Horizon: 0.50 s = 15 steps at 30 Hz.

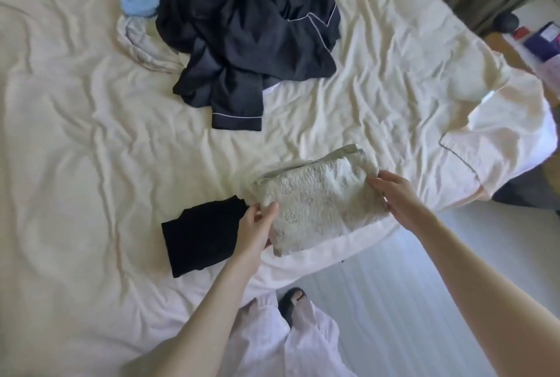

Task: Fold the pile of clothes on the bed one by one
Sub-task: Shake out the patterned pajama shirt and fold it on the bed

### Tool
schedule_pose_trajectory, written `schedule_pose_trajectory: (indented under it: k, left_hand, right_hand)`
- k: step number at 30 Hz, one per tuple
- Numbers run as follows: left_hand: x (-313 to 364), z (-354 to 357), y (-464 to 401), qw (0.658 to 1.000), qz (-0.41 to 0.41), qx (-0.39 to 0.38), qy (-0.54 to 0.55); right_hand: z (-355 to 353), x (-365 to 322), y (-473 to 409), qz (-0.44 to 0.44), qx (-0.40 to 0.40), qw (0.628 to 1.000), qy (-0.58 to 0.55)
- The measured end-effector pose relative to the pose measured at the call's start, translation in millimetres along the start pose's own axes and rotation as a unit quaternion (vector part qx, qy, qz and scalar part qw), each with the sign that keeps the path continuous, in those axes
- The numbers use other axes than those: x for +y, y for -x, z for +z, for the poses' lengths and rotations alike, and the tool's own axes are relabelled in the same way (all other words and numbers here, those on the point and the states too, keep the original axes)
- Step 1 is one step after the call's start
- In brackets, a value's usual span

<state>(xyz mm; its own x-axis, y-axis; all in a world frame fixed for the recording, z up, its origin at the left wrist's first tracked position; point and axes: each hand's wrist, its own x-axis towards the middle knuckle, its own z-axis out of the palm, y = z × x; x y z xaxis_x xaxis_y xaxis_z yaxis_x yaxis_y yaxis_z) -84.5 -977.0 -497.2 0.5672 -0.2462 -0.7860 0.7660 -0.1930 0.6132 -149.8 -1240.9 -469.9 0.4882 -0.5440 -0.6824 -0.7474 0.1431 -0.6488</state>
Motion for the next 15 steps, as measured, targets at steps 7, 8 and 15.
schedule_pose_trajectory:
  k: [7, 8, 15]
  left_hand:
    - [-22, -3, -58, 0.995, -0.061, 0.034, -0.064]
    - [-23, -4, -61, 0.994, -0.073, 0.035, -0.078]
    - [8, -27, -41, 0.979, -0.005, -0.010, -0.205]
  right_hand:
    - [44, 18, -74, 0.016, 0.045, 0.995, 0.089]
    - [50, 20, -76, 0.030, 0.049, 0.993, 0.107]
    - [69, 3, -29, -0.111, 0.092, 0.931, 0.336]
